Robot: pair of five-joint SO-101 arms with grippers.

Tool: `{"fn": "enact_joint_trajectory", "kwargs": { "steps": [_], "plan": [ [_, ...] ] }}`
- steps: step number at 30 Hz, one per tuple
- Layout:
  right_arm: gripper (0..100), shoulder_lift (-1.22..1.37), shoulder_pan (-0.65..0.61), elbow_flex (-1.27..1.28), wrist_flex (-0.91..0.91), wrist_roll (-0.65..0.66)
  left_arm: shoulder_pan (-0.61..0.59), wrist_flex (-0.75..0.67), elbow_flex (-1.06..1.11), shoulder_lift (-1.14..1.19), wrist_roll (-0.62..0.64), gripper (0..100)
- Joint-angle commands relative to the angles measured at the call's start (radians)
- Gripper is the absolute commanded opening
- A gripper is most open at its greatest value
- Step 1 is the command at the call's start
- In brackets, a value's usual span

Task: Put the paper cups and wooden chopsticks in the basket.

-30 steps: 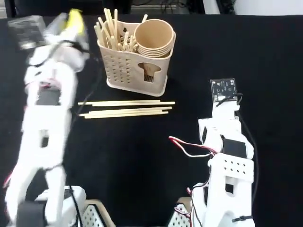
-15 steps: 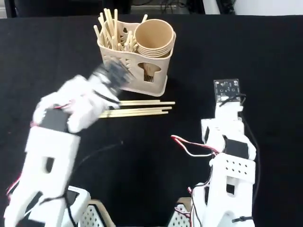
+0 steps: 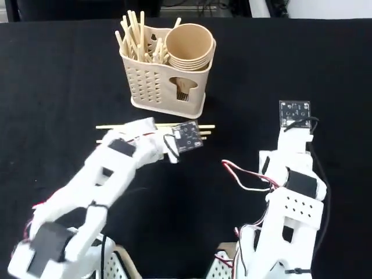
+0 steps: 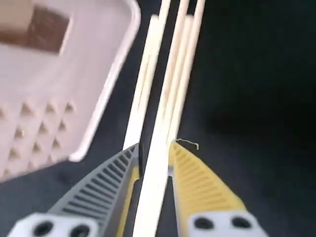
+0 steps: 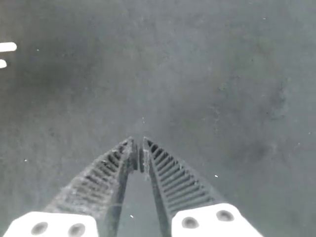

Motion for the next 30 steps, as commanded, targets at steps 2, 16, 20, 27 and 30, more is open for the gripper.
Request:
{"fn": "enact_joint_trajectory", "kwargs": {
  "steps": [2, 16, 20, 27, 30],
  "plan": [
    [2.6, -0.010, 0.011, -0.054, 0.005, 0.009, 0.024, -0.149, -0.059, 0.149, 0.020, 11],
    [2.6, -0.010, 0.009, -0.051, 0.000, 0.009, 0.058, -0.150, -0.189, 0.255, 0.074, 11],
    [2.6, -0.010, 0.008, -0.050, 0.000, 0.009, 0.073, -0.149, -0.209, 0.258, 0.071, 11],
    [2.6, -0.010, 0.008, -0.050, 0.000, 0.009, 0.074, 0.121, -0.424, 0.379, 0.068, 15],
    [2.6, -0.010, 0.008, -0.050, 0.000, 0.009, 0.076, 0.173, -0.493, 0.439, 0.068, 13]
  ]
}}
